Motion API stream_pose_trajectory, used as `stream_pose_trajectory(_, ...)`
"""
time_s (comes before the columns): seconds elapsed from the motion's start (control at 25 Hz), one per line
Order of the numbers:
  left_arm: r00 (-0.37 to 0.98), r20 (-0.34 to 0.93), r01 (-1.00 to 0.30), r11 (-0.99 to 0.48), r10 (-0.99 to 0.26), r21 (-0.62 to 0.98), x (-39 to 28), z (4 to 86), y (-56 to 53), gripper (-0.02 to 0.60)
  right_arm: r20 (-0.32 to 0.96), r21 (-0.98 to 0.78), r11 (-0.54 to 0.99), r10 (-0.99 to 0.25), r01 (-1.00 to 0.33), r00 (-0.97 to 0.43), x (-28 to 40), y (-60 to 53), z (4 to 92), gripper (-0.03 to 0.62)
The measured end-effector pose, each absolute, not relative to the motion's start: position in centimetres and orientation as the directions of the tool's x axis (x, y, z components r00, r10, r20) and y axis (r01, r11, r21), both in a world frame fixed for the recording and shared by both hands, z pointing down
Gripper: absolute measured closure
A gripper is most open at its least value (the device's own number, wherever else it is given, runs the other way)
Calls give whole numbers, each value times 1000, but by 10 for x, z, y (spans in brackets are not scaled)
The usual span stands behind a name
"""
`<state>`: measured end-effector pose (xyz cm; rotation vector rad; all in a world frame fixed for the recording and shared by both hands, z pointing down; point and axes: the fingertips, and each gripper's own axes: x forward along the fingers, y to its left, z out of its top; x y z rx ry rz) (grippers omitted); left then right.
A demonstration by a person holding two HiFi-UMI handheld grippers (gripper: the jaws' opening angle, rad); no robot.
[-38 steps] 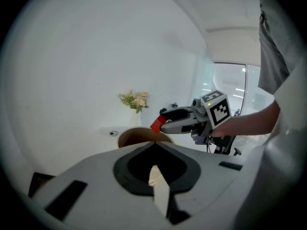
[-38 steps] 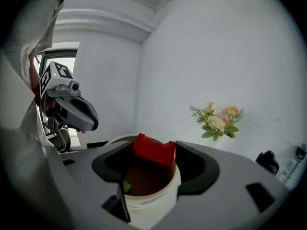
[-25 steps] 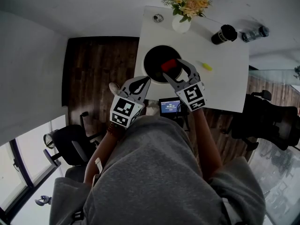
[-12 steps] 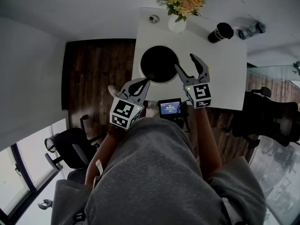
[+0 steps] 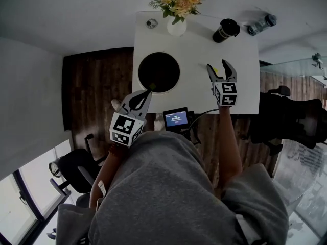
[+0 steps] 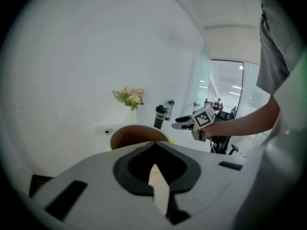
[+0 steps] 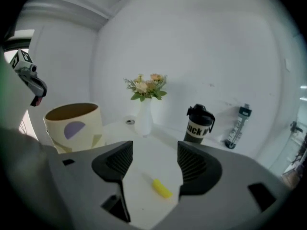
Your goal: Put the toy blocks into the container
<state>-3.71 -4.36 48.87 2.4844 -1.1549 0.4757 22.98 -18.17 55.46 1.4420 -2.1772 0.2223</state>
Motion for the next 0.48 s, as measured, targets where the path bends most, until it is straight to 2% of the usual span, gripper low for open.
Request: stream_pose_trajectory(0.48,603,459,-777,-610,-653,155,-34,483,-46,578,714,97,429,-659,-898,-238,271,-169,676,313)
